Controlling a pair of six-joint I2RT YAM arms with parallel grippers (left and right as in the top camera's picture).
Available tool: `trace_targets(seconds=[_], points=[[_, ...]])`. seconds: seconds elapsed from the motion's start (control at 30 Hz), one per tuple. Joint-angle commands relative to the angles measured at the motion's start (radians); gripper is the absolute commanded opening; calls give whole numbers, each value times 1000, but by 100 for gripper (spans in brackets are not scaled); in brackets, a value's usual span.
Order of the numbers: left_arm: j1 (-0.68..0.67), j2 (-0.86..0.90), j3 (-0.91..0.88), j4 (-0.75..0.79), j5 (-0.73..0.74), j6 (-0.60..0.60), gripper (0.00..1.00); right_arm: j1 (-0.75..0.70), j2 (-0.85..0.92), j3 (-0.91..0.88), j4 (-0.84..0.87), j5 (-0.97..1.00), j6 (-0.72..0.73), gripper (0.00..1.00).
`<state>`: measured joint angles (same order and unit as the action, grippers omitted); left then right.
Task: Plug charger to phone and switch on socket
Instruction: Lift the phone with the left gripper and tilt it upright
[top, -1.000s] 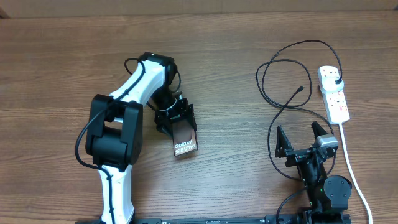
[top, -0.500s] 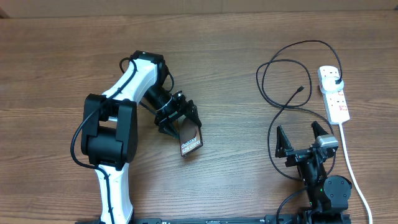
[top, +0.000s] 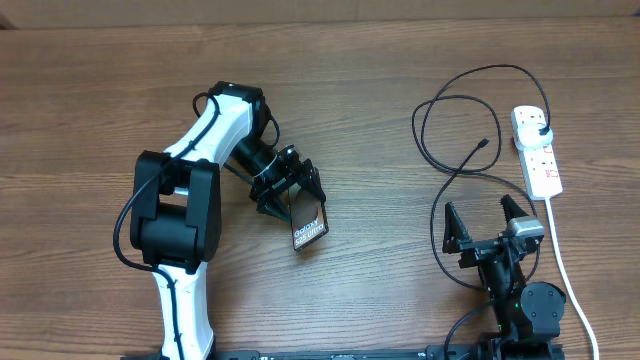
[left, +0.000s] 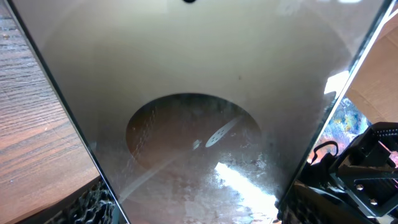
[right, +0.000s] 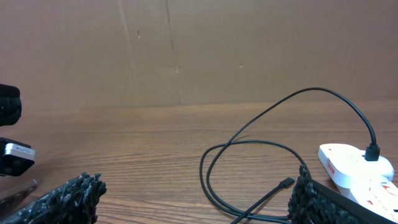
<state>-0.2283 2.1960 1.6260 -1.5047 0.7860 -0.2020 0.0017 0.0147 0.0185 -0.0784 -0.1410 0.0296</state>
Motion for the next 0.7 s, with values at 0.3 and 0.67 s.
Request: trace_targets(seconds=[0.3,0.67], points=[[13,8,27,-55,154,95,60,4,-12,-10,5,6,-1,100],[106,8,27,-114,239,158,59,4,-12,-10,5,6,-1,100]])
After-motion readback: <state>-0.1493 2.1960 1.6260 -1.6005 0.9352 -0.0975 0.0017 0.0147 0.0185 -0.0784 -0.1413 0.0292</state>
